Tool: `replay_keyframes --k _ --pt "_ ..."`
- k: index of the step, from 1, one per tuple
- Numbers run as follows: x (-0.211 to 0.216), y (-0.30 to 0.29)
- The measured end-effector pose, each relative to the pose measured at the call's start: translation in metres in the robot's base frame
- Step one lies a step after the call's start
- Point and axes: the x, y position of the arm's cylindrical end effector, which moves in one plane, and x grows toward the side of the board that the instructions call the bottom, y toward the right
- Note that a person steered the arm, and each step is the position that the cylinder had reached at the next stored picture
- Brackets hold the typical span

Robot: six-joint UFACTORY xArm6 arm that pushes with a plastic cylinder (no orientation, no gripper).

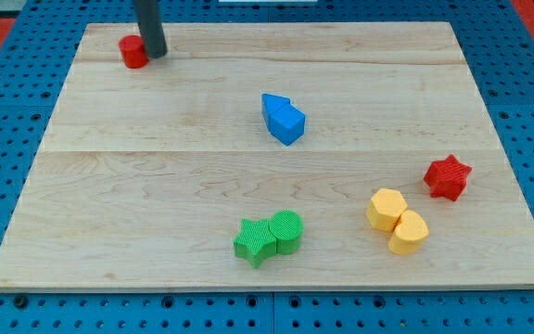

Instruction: Move the arm to the top right of the red star

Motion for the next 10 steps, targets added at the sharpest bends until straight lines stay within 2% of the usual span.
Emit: replay_keyframes --k 3,5,6,7,9,10 --pt "0.001 0.019" --pt "0.013 0.141" --pt "0.038 0.222" --pt "0.113 0.290" --pt "0.193 0.479" --pt "0.276 0.480"
